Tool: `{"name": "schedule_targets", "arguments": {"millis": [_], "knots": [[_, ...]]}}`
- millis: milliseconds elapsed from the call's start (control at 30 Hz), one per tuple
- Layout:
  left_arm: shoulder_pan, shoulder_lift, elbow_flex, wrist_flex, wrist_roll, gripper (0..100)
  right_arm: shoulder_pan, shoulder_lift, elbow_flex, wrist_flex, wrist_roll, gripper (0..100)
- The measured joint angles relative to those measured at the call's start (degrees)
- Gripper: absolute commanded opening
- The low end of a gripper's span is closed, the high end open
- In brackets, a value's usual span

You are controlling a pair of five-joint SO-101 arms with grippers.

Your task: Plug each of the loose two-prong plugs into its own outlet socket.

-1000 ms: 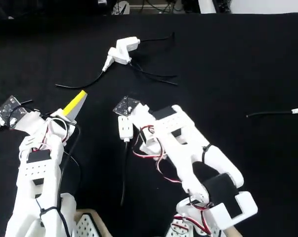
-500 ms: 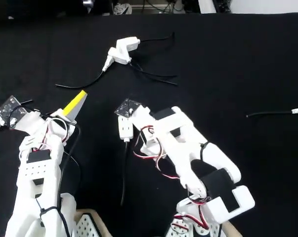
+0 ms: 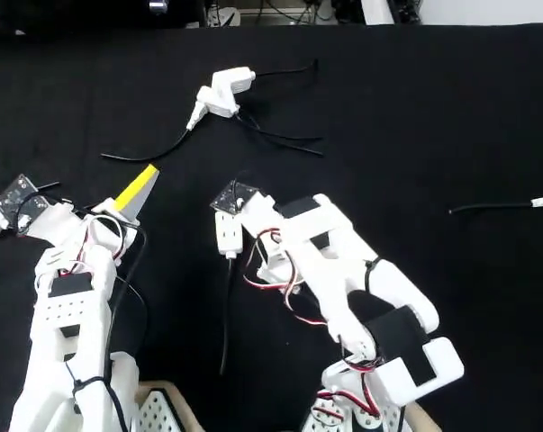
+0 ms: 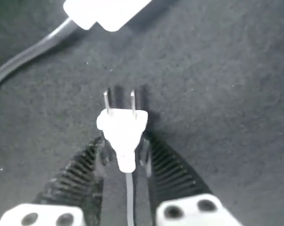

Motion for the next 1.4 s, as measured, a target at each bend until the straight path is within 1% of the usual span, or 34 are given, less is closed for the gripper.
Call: {"name": "schedule_targets", "arguments": {"millis": [167,300,400,500,600,700,867,1133,1200,1267,1400], "knots": [[0.00,0.00,0.00,0.00,0.00,54,0.00,0.00,-0.09,0.00,0.00,1.1],[0.26,0.00,0.00,0.00,0.09,54,-0.09,-1.85,-4.92,5.98,-0.09,1.1],[2.64,0.00,0.00,0.00,0.09,54,-1.85,-5.54,-11.25,12.66,-0.09,1.1],[5.71,0.00,0.00,0.00,0.09,54,-6.07,-9.14,-17.14,18.64,-0.70,1.1],[10.02,0.00,0.00,0.00,0.09,54,-10.02,-11.25,-21.80,22.77,-4.57,1.1],[12.92,0.00,0.00,-2.20,0.09,54,-12.22,-11.43,-24.62,25.58,-8.09,1.1],[17.05,0.00,0.00,-6.51,0.09,55,-12.57,-9.05,-25.41,26.99,-9.41,1.1],[23.47,0.00,1.58,-7.21,0.09,55,-12.57,-5.71,-28.48,26.81,-11.52,1.6],[22.77,0.00,1.85,-7.21,0.09,55,-12.57,-5.71,-28.57,26.81,-11.52,3.8],[20.13,0.00,2.64,-7.21,0.09,55,-12.57,-5.71,-28.57,26.81,-11.52,6.7],[10.11,0.00,4.40,-7.21,-1.58,54,-11.34,-5.71,-26.99,26.55,-11.52,8.4]]}}
